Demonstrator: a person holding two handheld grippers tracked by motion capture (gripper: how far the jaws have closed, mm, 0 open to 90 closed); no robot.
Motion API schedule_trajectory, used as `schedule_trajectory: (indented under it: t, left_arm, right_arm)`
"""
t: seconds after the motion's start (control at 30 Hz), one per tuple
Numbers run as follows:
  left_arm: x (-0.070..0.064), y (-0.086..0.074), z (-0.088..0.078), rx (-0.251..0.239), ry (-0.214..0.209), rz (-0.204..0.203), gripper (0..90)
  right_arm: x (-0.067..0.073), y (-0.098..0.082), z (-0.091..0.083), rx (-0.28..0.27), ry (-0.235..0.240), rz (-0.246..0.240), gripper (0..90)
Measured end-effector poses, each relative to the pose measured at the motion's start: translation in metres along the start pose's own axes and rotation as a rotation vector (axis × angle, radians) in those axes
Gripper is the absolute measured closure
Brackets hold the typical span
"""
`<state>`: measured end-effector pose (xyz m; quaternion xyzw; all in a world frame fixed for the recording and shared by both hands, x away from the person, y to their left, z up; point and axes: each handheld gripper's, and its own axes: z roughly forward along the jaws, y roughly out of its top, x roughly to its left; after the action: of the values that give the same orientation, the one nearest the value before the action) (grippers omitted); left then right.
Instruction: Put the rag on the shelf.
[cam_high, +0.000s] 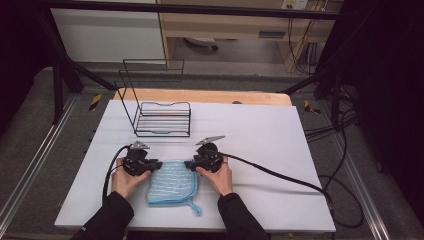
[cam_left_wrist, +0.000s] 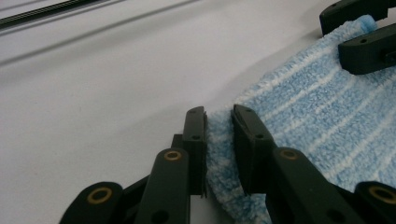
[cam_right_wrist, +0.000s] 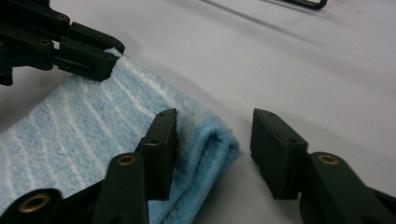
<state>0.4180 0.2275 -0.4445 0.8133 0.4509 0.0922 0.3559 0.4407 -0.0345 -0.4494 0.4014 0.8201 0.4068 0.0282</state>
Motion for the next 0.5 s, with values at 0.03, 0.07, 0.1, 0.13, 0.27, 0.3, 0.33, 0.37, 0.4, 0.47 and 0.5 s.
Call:
schedule_trajectory:
  t: [0.03,0.07,0.1,0.13,0.27,0.3,0.33,0.37,0.4,0.47,0.5]
  left_arm:
    - [-0.0001,0.0000,0.0000,0.001,-0.001,0.001,75.0]
    - [-0.0001,0.0000,0.0000,0.000,-0.002,0.002,75.0]
    - [0.0000,-0.0001,0.0000,-0.001,-0.002,0.004,75.0]
    - [0.0002,-0.0002,0.0000,-0.002,-0.004,0.004,75.0]
    - [0.0007,-0.0004,0.0001,-0.004,-0.007,0.008,74.9]
    - [0.0006,-0.0004,0.0000,-0.003,-0.007,0.009,74.9]
    - [0.0006,-0.0004,-0.0001,-0.003,-0.006,0.011,74.9]
    - [0.0005,-0.0005,-0.0001,-0.005,-0.006,0.013,74.9]
    - [0.0006,-0.0005,-0.0002,-0.005,-0.007,0.011,74.9]
    - [0.0012,-0.0005,-0.0004,-0.006,-0.013,0.002,75.5]
    - [0.0017,-0.0006,-0.0006,-0.006,-0.019,-0.003,76.3]
  right_arm:
    - [0.0002,0.0000,0.0000,0.001,0.006,0.004,54.5]
    - [0.0002,-0.0001,0.0003,0.005,0.011,0.009,56.0]
    - [0.0001,-0.0004,0.0010,0.010,0.019,0.015,57.4]
    - [0.0000,-0.0009,0.0021,0.018,0.026,0.021,57.7]
    - [0.0012,-0.0017,0.0021,0.019,0.027,0.037,61.7]
    - [0.0015,-0.0020,0.0023,0.021,0.033,0.041,64.0]
    - [0.0019,-0.0027,0.0027,0.019,0.037,0.038,65.8]
    - [0.0024,-0.0032,0.0028,0.019,0.042,0.040,67.7]
    - [0.0027,-0.0037,0.0032,0.017,0.045,0.041,69.8]
    - [0.0030,-0.0039,0.0034,0.020,0.053,0.052,73.4]
    - [0.0028,-0.0038,0.0034,0.020,0.057,0.057,75.0]
